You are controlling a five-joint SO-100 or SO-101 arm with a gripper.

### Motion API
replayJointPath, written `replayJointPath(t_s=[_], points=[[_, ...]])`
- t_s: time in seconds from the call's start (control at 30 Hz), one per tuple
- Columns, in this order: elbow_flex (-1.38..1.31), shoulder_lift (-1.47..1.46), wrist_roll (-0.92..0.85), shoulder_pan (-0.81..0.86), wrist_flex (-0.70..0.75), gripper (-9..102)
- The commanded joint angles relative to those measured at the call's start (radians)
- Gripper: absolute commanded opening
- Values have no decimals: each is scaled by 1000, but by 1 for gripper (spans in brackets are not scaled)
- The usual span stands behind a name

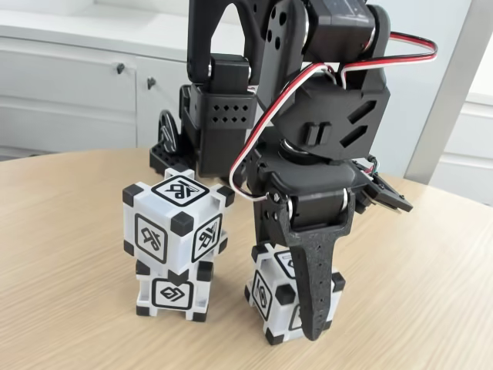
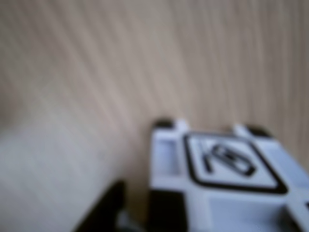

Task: Stack cubes from left to right.

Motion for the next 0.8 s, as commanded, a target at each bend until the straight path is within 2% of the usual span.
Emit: replayJointPath(t_s=[0.0,0.37,0.63,0.77], points=[[-21,0,-5,11,-54,34],[-21,17,2,11,-55,18],[-23,21,28,12,-48,17],[-61,80,32,12,20,17]])
